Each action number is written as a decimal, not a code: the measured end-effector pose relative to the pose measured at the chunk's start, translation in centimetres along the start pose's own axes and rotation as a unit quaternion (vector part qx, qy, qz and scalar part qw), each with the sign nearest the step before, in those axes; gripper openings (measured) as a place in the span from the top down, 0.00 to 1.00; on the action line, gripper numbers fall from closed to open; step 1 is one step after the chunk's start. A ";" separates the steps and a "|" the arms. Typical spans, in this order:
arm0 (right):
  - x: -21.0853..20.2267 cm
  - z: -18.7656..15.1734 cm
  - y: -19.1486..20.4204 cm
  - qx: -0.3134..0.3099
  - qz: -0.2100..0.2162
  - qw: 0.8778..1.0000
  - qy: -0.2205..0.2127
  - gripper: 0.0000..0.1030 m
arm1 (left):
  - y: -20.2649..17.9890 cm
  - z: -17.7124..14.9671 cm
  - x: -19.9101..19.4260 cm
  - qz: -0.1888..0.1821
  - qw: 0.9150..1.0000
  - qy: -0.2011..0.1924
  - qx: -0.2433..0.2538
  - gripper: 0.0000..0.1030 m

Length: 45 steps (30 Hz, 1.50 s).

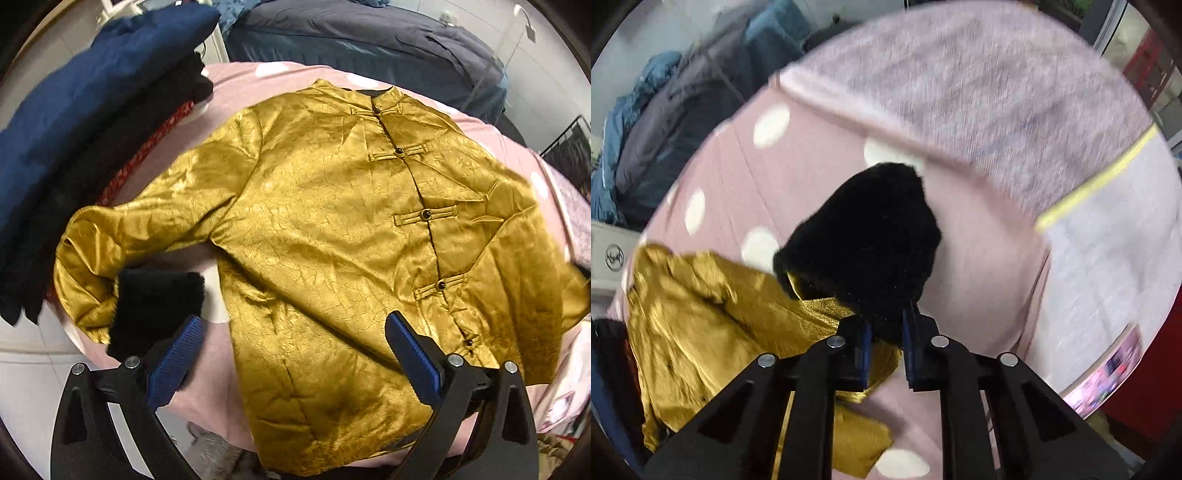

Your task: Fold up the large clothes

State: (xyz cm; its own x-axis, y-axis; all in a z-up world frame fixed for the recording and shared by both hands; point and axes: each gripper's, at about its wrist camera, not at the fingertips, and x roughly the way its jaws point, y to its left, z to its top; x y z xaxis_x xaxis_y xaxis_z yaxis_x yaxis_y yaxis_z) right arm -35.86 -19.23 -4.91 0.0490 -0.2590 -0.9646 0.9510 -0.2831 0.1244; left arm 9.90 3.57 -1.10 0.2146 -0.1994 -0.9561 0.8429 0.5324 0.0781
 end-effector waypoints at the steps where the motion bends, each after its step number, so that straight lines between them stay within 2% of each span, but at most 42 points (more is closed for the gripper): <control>1: -1.6 1.9 0.3 -0.012 -0.011 0.999 -0.032 0.87 | 0.0 0.0 -0.1 0.004 1.000 -0.002 0.000 0.06; 3: -4.9 5.7 1.3 -0.042 -0.041 0.993 -0.103 0.87 | 0.4 0.0 -0.1 0.007 1.000 0.000 -0.010 0.06; 5: -8.2 9.9 2.7 -0.063 -0.048 0.984 -0.163 0.87 | 1.1 -0.2 -0.1 0.005 1.000 0.003 -0.027 0.06; 10: -10.6 18.4 7.5 -0.116 -0.085 0.964 -0.226 0.87 | 2.4 -1.0 0.3 0.011 0.998 0.018 -0.063 0.06; 13: -8.8 22.5 9.7 -0.116 -0.093 0.966 -0.213 0.86 | 3.1 -1.7 0.4 0.015 0.997 0.021 -0.075 0.06; 14: -7.5 23.4 10.4 -0.111 -0.093 0.970 -0.193 0.82 | 3.3 -1.9 0.4 0.016 0.997 0.022 -0.077 0.06; 16: -5.2 23.8 11.0 -0.098 -0.082 0.979 -0.157 0.65 | 3.9 -2.5 0.7 0.019 0.996 0.025 -0.084 0.06; 17: -4.0 23.6 10.9 -0.095 -0.074 0.983 -0.142 0.40 | 4.1 -2.9 0.7 0.020 0.996 0.027 -0.088 0.06; 18: -3.1 23.0 10.9 -0.093 -0.064 0.985 -0.133 0.26 | 4.5 -3.4 0.9 0.023 0.995 0.031 -0.094 0.06; 20: -1.6 20.2 11.0 -0.096 -0.052 0.985 -0.131 0.26 | 5.4 -4.3 1.3 0.022 0.993 0.041 -0.106 0.06; 22: -0.7 17.6 11.2 -0.115 -0.059 0.984 -0.124 0.26 | 6.1 -5.1 1.7 0.020 0.992 0.051 -0.116 0.06; 27: -2.2 10.6 10.4 -0.173 -0.036 0.968 -0.177 0.26 | 8.6 -7.5 2.0 0.003 0.988 0.072 -0.137 0.06; 28: -2.2 9.0 10.4 -0.201 -0.028 0.965 -0.168 0.24 | 8.9 -7.9 2.0 -0.008 0.987 0.078 -0.138 0.06; 30: -1.2 6.4 10.6 -0.262 -0.014 0.957 -0.124 0.23 | 9.0 -8.5 2.4 -0.037 0.986 0.090 -0.134 0.06; 34: 2.6 -0.5 9.8 -0.335 -0.022 0.941 -0.039 0.23 | 6.7 -9.3 2.8 -0.069 0.988 0.100 -0.093 0.06; 36: 4.3 -3.0 9.0 -0.340 -0.030 0.940 -0.004 0.23 | 4.5 -9.4 3.8 -0.067 0.990 0.117 -0.052 0.06; 39: 6.0 -6.1 8.0 -0.326 -0.028 0.944 0.036 0.23 | 1.8 -9.8 6.1 -0.047 0.990 0.135 -0.005 0.06; 41: 6.6 -7.5 7.7 -0.314 -0.023 0.948 0.054 0.23 | 0.7 -10.0 7.4 -0.044 0.988 0.144 0.009 0.12; 42: 6.7 -7.9 7.6 -0.310 -0.022 0.949 0.058 0.23 | 0.2 -10.1 8.1 -0.046 0.987 0.150 0.019 0.24; 44: 7.0 -8.5 7.7 -0.303 -0.022 0.950 0.067 0.23 | -0.7 -10.2 9.1 -0.035 0.986 0.159 0.040 0.38; 45: 7.0 -8.7 7.7 -0.302 -0.023 0.951 0.069 0.23 | -0.7 -10.1 9.3 -0.033 0.986 0.159 0.045 0.53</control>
State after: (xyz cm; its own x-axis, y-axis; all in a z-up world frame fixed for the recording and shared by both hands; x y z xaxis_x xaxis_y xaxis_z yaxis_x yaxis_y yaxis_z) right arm -25.50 -15.19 -12.76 0.0032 -0.1244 -0.9922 0.9532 0.3003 -0.0346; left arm 6.26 9.67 -12.88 0.0045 0.0443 -0.9990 0.8929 0.4497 0.0239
